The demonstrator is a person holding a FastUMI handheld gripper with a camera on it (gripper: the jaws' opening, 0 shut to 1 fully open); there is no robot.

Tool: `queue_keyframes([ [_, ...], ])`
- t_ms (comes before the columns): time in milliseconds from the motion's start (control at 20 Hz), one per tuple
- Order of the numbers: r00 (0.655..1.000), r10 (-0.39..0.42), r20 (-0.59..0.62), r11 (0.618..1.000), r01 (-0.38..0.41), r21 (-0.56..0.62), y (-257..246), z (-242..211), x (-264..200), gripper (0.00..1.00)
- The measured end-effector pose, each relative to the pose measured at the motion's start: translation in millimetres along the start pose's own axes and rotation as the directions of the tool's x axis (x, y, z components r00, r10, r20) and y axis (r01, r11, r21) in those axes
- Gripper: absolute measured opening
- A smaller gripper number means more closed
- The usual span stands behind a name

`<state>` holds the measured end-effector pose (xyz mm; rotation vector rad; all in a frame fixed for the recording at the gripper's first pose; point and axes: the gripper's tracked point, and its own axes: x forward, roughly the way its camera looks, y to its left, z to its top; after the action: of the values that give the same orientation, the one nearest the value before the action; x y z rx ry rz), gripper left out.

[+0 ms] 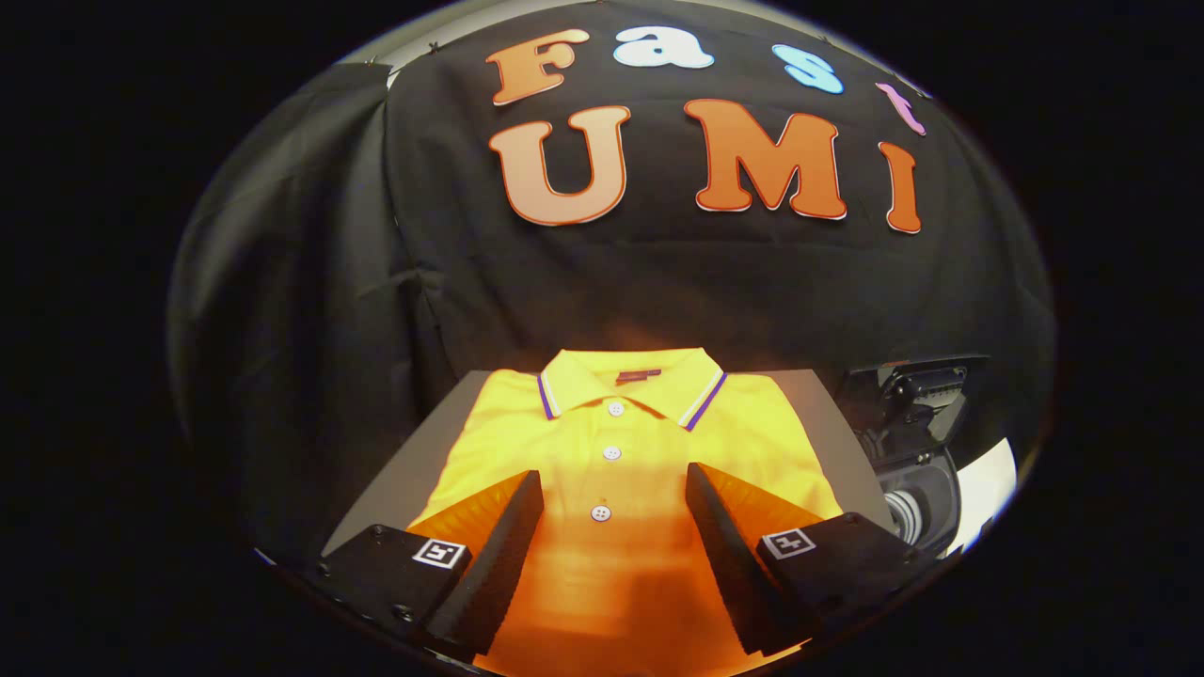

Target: Put the clothes into the washing machine and then close the washing machine lid.

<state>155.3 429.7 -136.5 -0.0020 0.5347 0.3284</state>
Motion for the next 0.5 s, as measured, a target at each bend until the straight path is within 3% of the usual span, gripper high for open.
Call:
queue_keyframes([
  [250,0.999,-0.013,-0.046,1.0,0.012,-0.025,-0.9,-13.1,8.9,0.99],
  [500,0.997,0.026,-0.071,0.998,-0.03,-0.05,0.2,-14.1,8.7,0.96],
])
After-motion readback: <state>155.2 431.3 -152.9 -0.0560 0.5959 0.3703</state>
